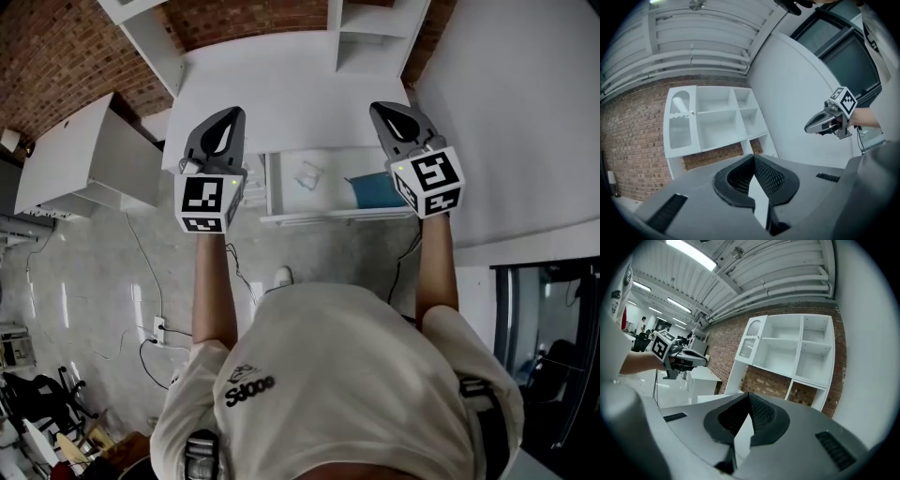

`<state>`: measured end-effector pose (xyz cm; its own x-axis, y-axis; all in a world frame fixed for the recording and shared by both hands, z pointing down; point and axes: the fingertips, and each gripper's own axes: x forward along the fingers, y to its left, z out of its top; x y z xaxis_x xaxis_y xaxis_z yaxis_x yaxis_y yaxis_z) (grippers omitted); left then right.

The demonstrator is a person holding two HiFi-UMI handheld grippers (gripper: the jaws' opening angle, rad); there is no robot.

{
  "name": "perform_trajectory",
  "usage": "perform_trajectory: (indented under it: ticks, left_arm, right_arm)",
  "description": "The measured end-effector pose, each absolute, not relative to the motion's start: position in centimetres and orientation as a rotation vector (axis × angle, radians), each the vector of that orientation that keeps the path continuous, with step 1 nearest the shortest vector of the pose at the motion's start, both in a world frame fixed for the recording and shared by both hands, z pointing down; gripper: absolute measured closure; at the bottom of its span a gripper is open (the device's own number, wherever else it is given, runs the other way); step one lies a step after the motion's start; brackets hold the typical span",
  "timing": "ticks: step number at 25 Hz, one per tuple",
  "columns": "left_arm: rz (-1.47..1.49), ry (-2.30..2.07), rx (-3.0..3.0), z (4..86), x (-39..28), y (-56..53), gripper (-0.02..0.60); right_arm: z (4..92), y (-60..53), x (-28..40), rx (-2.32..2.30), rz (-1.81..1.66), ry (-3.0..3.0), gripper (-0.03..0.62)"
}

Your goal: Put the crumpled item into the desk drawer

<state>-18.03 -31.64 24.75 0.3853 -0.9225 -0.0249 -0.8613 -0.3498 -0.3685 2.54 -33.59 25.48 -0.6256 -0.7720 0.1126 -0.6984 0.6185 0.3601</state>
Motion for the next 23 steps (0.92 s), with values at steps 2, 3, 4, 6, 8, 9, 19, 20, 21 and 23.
perform_trajectory:
  ticks: [2,3,4,6,8,9,19,20,21,23]
  left_arm:
    - [-0.273,1.558,-2.332,25.0,-18.0,-31.6,0.563]
    - [-0.275,1.559,-2.333,25.0,-18.0,-31.6,0.563]
    - [-0.278,1.560,-2.334,25.1,-18.0,-31.6,0.563]
    - [-0.287,1.568,-2.332,25.3,-18.0,-31.6,0.563]
    - [-0.298,1.575,-2.330,25.5,-18.1,-31.6,0.563]
    - [-0.301,1.579,-2.329,25.6,-18.1,-31.6,0.563]
    - [-0.291,1.620,-2.327,26.8,-18.6,-31.5,0.563]
    - [-0.290,1.620,-2.329,26.9,-18.6,-31.5,0.563]
    - [-0.290,1.619,-2.332,26.9,-18.5,-31.4,0.563]
    - [-0.289,1.616,-2.337,27.0,-18.4,-31.4,0.563]
  right_arm:
    - [25.6,-33.6,2.4,1.194,-0.416,-2.588,0.596]
    - [25.6,-33.5,2.3,1.192,-0.415,-2.587,0.595]
    - [25.7,-33.5,2.3,1.191,-0.413,-2.586,0.595]
    - [25.9,-33.5,2.3,1.190,-0.405,-2.584,0.595]
    - [26.1,-33.5,2.3,1.189,-0.404,-2.583,0.595]
    - [26.2,-33.5,2.4,1.187,-0.403,-2.581,0.595]
    - [27.4,-33.4,2.3,1.165,-0.383,-2.572,0.596]
    - [27.5,-33.4,2.3,1.164,-0.382,-2.570,0.596]
    - [27.7,-33.5,2.4,1.162,-0.382,-2.567,0.595]
    - [27.9,-33.5,2.5,1.159,-0.380,-2.560,0.595]
